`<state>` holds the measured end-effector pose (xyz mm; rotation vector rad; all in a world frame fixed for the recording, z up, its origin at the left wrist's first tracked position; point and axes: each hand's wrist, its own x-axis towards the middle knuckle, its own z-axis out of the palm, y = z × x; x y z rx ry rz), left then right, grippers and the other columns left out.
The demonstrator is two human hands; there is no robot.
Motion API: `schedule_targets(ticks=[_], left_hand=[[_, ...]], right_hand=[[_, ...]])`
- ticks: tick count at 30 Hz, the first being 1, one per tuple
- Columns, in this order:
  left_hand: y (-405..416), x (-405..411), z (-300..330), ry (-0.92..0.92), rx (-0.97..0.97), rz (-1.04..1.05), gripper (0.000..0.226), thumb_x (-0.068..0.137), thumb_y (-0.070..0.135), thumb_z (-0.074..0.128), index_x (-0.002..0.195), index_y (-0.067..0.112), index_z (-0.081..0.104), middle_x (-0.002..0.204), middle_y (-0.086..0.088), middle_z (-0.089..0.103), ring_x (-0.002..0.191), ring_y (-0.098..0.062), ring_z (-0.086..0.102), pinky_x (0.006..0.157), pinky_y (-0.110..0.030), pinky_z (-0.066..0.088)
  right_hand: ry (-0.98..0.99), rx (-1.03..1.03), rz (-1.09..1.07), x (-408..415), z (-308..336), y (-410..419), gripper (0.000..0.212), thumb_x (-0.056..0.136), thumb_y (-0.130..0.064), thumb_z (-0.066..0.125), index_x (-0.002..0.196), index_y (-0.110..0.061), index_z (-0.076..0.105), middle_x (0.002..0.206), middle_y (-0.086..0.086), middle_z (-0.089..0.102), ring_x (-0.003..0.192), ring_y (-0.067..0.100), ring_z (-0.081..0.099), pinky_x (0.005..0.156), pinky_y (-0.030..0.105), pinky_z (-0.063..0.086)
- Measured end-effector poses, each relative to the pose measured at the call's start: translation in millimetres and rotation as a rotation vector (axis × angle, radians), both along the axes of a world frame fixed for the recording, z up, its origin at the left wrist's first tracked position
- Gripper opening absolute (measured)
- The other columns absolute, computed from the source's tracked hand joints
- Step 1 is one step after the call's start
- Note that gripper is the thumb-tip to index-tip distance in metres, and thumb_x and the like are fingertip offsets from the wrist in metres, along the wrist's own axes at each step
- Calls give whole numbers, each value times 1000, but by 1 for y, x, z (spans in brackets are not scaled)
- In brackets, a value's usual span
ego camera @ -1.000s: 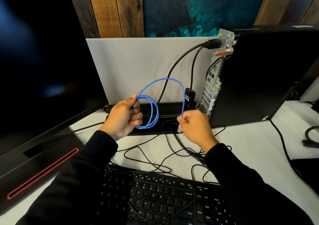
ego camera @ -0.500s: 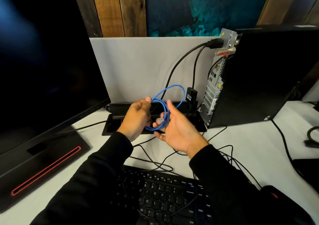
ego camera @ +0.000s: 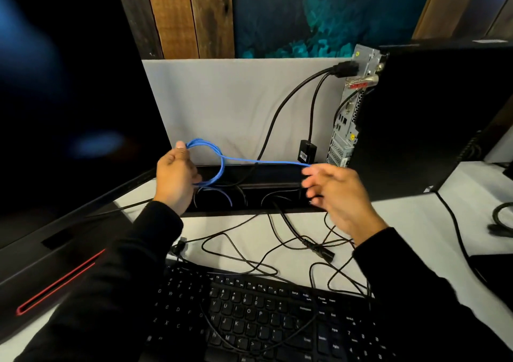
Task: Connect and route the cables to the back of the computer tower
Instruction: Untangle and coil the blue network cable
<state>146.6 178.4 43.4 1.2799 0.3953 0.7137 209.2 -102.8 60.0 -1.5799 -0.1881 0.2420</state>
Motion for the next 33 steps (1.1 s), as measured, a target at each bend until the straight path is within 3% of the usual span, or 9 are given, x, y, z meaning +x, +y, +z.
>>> schedule_targets(ticks=[6, 14, 19, 21, 23, 26, 28, 30, 33], left_hand=[[-11, -2, 5, -31, 29, -83, 38, 109, 33, 44, 76, 16, 51, 59, 5, 27, 54, -11, 26, 50, -24, 30], [-11, -13, 8, 16, 13, -348, 32, 107, 20, 46, 83, 9, 64, 68, -1, 50, 60, -14, 36, 65, -31, 35], [-18, -18, 22, 192, 539, -510, 26, 97, 31, 66, 95, 5, 72, 69, -13, 54, 61, -21, 52, 67, -25, 49], [-25, -13, 28, 298, 659, -532, 17, 97, 21, 68, 99, 4, 71, 69, -8, 64, 67, -19, 62, 76, -21, 52], [-34, -4, 31, 452, 821, -487, 16, 94, 22, 71, 105, 12, 66, 82, -5, 68, 81, -20, 65, 82, -30, 52], [-59, 11, 36, 656, 1184, -257, 70, 86, 35, 73, 147, 26, 38, 135, -11, 44, 126, -34, 46, 103, -45, 41], [-86, 11, 47, 666, 1348, -105, 81, 84, 40, 70, 153, 31, 27, 151, -13, 24, 139, -39, 26, 109, -55, 29], [-110, 16, 57, 614, 1547, 16, 73, 81, 44, 68, 146, 31, 37, 155, -14, 19, 143, -41, 18, 108, -57, 26], [-136, 28, 69, 400, 1658, -45, 53, 83, 47, 61, 132, 29, 53, 147, -8, 39, 138, -36, 33, 104, -54, 34]], right_hand=[[111, -10, -206, 16, -23, -17, 23, 106, -11, 52, 92, -9, 71, 74, 5, 66, 56, 12, 54, 50, 23, 41], [-313, -484, -271, 25, -31, -26, 19, 97, -12, 63, 91, -18, 80, 74, 2, 71, 69, 22, 62, 65, 27, 48], [-519, -586, -325, 26, -13, -32, 13, 96, -9, 67, 97, -12, 80, 76, -4, 69, 71, 14, 66, 70, 7, 46], [-560, -497, -351, 28, -9, -34, 9, 92, -11, 74, 94, -18, 80, 76, -8, 72, 72, 14, 71, 81, 27, 58], [-535, -371, -330, 28, -3, -34, 12, 89, -10, 77, 86, -21, 76, 71, -7, 72, 63, 9, 72, 74, 38, 63], [-521, -265, -241, 24, 8, -36, 10, 90, -8, 76, 87, -18, 73, 71, -1, 73, 63, 11, 73, 66, 34, 63], [-501, -199, -149, 22, 16, -37, 6, 93, -6, 71, 92, -13, 71, 75, 4, 73, 67, 13, 74, 65, 29, 60], [-495, -152, -71, 23, 23, -39, 9, 96, -5, 67, 93, -13, 69, 78, 8, 73, 70, 17, 74, 67, 27, 59], [-488, -74, 54, 26, 35, -39, 10, 98, -4, 64, 95, -14, 67, 83, 12, 74, 73, 21, 74, 69, 28, 59]])
